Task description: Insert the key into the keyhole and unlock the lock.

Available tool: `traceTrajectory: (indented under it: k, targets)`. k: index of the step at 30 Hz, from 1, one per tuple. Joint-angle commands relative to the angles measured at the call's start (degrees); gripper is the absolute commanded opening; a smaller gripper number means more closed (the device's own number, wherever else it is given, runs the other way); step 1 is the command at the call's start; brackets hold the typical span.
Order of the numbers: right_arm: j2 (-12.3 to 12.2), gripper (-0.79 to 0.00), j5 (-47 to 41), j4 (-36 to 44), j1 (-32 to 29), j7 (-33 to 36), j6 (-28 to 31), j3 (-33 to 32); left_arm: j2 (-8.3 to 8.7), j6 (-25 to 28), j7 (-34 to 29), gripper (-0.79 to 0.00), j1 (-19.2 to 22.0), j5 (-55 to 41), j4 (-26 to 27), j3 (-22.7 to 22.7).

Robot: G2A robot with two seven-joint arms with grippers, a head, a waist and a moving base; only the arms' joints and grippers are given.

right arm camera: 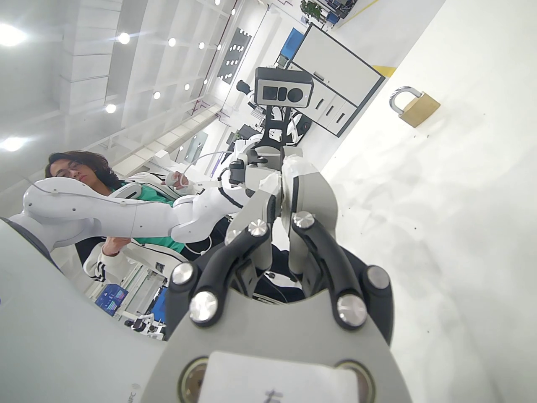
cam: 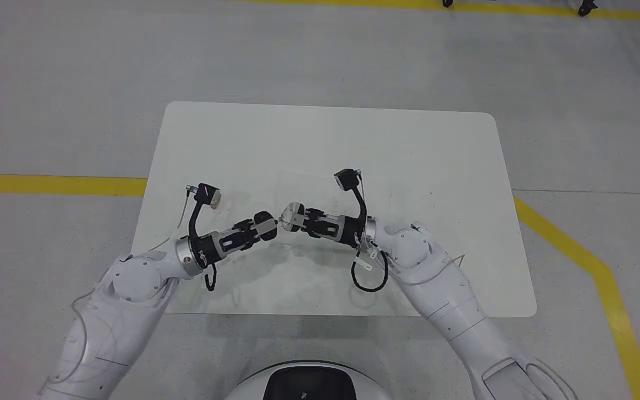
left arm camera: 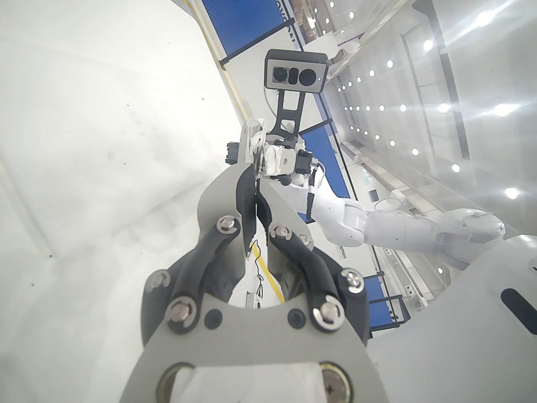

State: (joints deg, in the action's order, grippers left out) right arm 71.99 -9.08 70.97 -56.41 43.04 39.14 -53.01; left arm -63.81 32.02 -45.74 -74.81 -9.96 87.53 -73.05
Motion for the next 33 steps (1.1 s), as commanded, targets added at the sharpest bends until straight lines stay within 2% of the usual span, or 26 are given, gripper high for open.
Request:
traceTrajectory:
  k: [1,3,4,5,6,16,22,25,28,31,33]
  targets:
    - [-0.01,-0.785,0.09,-0.12,-0.09,0.02,0.09,-0.03,0.04,-0.01,0.17,-0.785,-0.06,-0.04,0.03,-0.08]
    - [-0.02,-0.785,0.12,-0.17,-0.22,0.12,0.10,-0.03,0.08,-0.11,0.40,-0.785,-0.12,-0.17,0.12,-0.16]
    - [-0.03,-0.785,0.25,-0.21,-0.27,0.21,0.06,-0.03,0.09,-0.17,0.57,-0.622,-0.17,-0.24,0.16,-0.19]
    - [-0.04,-0.785,0.30,-0.21,-0.35,0.24,0.09,-0.05,0.11,-0.23,0.69,-0.256,-0.23,-0.26,0.21,-0.20]
    - [-0.05,-0.785,0.34,-0.23,-0.43,0.38,0.05,-0.02,0.12,-0.34,0.75,0.000,-0.24,-0.23,0.28,-0.20]
    - [-0.23,-0.785,0.64,-0.19,-1.14,0.98,-0.60,-0.27,0.27,-0.34,1.73,0.000,-0.23,-1.14,0.35,-0.63]
    - [-0.69,-0.785,1.66,-0.20,-1.82,-2.85,1.19,-3.08,0.69,1.55,1.56,0.000,-2.12,-3.86,1.10,-2.84]
    - [-1.13,-0.785,4.03,0.56,-2.58,-5.66,2.02,-5.20,1.32,3.89,1.94,0.000,-5.49,-3.08,2.86,-6.25]
    - [-1.40,-0.785,4.85,1.50,-3.30,-7.05,2.80,-6.44,2.02,6.34,5.13,0.000,-10.69,0.35,5.55,-11.44]
    - [-1.40,-0.785,4.85,1.50,-3.30,-7.05,2.80,-6.44,2.44,7.38,11.47,0.000,-15.56,6.85,7.19,-17.20]
    - [-1.40,-0.785,4.85,1.50,-3.30,-7.05,2.80,-6.44,2.46,6.56,17.87,0.000,-17.48,13.47,7.05,-20.66]
